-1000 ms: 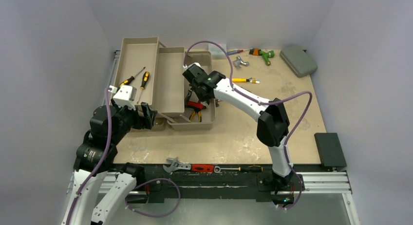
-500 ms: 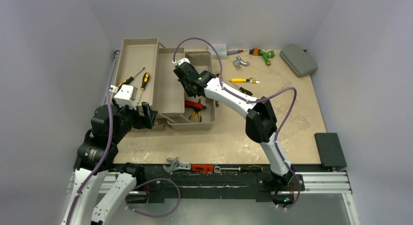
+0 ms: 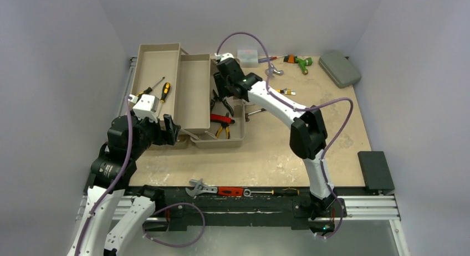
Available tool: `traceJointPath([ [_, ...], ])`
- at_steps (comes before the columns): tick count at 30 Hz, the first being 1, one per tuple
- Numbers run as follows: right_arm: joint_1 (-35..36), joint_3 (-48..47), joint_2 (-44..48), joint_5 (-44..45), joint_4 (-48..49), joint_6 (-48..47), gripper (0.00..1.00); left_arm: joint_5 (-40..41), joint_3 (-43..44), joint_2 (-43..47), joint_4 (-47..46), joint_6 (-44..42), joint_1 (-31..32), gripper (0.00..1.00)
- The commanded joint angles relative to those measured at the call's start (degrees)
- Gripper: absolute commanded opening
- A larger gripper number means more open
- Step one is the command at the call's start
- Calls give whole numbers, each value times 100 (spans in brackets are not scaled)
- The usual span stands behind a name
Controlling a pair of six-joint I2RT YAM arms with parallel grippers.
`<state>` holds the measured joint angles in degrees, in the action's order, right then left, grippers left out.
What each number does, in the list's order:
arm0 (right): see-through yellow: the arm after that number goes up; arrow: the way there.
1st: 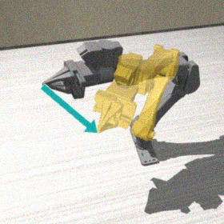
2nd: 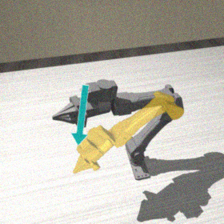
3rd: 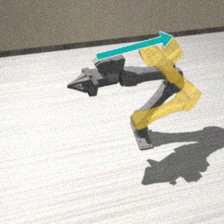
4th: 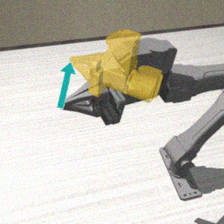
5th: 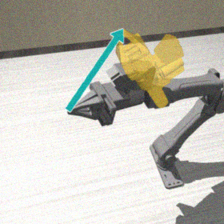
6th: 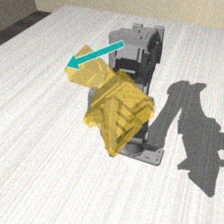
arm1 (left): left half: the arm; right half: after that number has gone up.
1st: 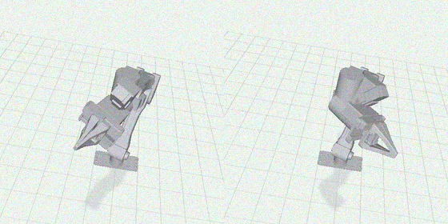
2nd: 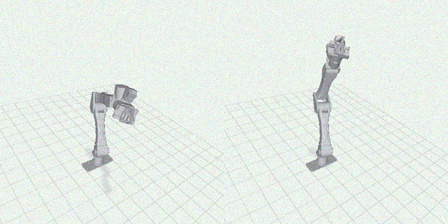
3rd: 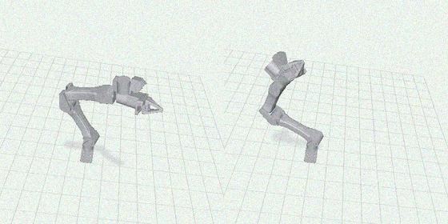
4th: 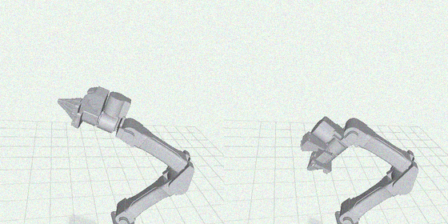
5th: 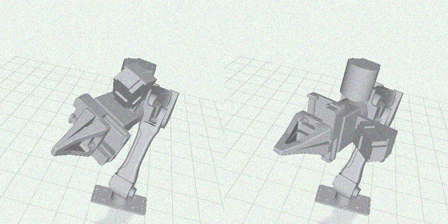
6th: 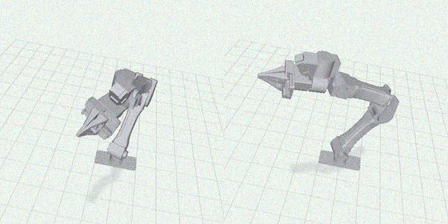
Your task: Pack the tool kit
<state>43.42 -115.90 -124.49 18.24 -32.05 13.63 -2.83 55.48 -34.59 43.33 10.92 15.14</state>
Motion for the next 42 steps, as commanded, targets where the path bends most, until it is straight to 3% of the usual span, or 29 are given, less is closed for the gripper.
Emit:
traceJointPath([
  [1,-317,649,1125,-597,416,289,51,13,28,-49,-179,26,15,76],
  [7,-735,1848,2308,-139,314,615,53,29,-38,100,-235,24,15,76],
  [10,-1030,2545,2824,234,314,969,66,-19,-37,99,-242,29,15,76],
  [13,-1276,3085,3272,948,286,1563,89,-75,-37,59,-243,33,16,76],
  [15,-1444,3391,3464,1441,229,2053,96,-86,-29,40,-246,33,16,76],
  [17,-1702,3627,3562,1537,208,2533,94,-86,-28,44,-236,35,16,76],
  [22,-2418,3514,3149,747,120,2610,90,-77,-30,31,-231,33,16,76],
  [24,-2626,3359,2861,252,198,2162,91,-77,-37,29,-232,33,15,76],
  [27,-2735,2979,2241,-982,366,687,95,-92,-35,6,-239,31,14,76],
  [29,-2753,2587,1858,-835,-43,153,93,-114,-27,-25,-247,33,16,76],
  [33,-2755,2618,1534,-582,63,-623,88,-243,-41,-48,-255,42,16,76],
  [42,-2768,1983,592,-508,-408,-1103,69,-354,-80,-63,-326,42,16,76],
])
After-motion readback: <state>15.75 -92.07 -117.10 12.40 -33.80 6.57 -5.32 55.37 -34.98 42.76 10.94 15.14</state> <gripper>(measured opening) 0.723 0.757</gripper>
